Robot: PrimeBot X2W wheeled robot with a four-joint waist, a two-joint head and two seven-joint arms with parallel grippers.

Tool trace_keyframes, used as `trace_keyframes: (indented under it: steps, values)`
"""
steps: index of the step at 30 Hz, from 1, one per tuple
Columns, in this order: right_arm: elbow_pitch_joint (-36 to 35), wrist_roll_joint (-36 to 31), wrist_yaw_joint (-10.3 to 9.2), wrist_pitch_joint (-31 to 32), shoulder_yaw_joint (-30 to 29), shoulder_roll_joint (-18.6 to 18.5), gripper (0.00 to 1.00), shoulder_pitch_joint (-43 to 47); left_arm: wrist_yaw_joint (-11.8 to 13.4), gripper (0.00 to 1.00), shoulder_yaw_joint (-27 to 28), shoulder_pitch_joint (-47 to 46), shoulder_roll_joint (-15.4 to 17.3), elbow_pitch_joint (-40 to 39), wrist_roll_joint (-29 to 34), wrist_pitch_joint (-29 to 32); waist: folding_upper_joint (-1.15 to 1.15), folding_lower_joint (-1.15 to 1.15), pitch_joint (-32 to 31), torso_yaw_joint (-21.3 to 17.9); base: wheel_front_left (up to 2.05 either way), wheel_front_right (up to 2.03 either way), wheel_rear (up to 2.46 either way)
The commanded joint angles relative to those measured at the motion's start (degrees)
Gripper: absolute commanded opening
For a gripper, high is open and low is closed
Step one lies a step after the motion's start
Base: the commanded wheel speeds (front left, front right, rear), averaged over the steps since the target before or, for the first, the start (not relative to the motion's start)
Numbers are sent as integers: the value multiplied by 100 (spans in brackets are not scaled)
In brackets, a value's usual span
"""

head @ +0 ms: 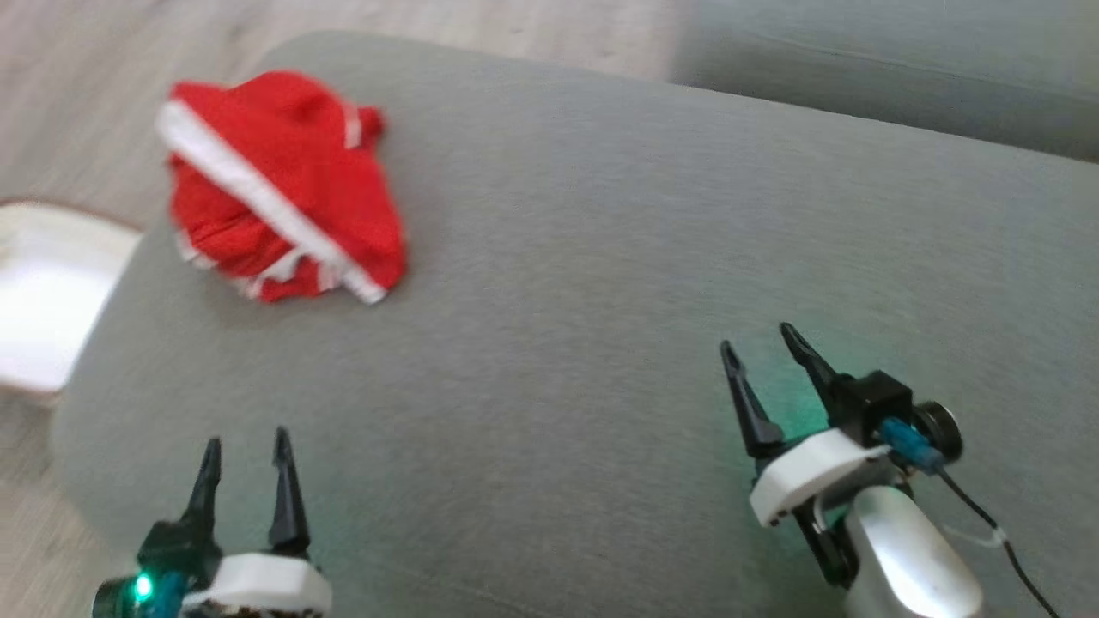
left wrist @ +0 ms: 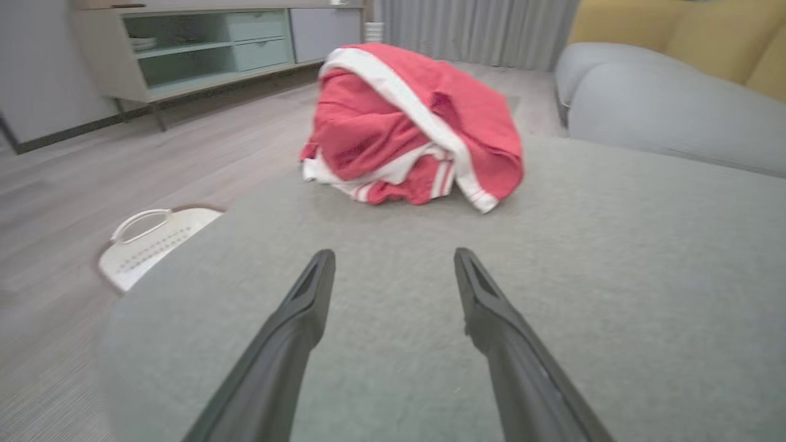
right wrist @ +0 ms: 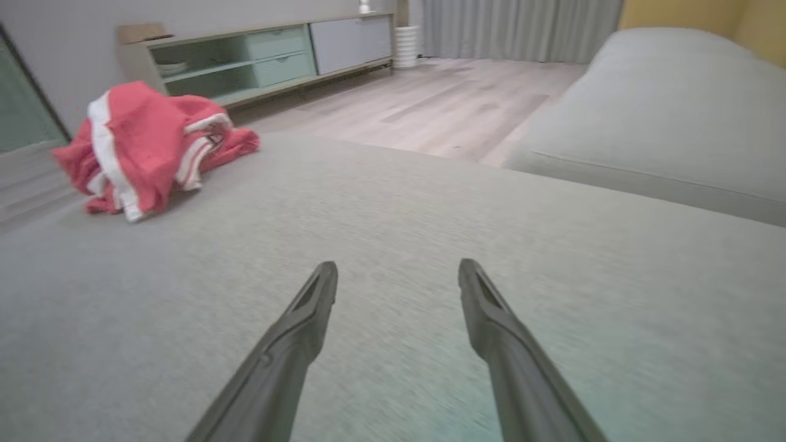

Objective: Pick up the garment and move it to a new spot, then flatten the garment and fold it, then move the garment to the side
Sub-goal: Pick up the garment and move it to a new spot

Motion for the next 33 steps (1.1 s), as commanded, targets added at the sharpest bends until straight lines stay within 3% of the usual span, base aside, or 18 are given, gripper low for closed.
trace_keyframes:
  steps: [1, 6, 14, 22, 29, 33]
  values:
    - [-127, 69, -4, -63, 258, 40, 100, -308, 8, 100, 257, -58, 27, -161, -42, -61, 0, 0, 132, 447, 0, 0, 0]
    - [-29, 120, -4, -63, 616, 44, 100, -465, -39, 100, 392, -84, 26, -261, -65, -61, 0, 0, 232, 559, 0, 0, 0]
    - [-87, 126, -4, -63, 773, -31, 100, -623, -259, 100, 737, -705, 119, -788, 15, -61, 0, 0, 573, 402, 0, 0, 0]
    - [-235, 126, -4, -63, 876, -284, 100, -755, -464, 100, 642, -2221, 984, -259, -236, -61, 0, 0, 1030, 86, 0, 0, 0]
    - [-387, 101, -4, -63, 903, -512, 100, -907, -471, 100, -176, -3431, 1774, 1093, -1074, -48, 0, 0, 1457, -240, 0, 0, 0]
    - [-454, 89, -4, -63, 885, -614, 100, -997, -471, 100, -443, -4048, 1990, 1990, -1602, 88, 0, 0, 1740, -428, 0, 0, 0]
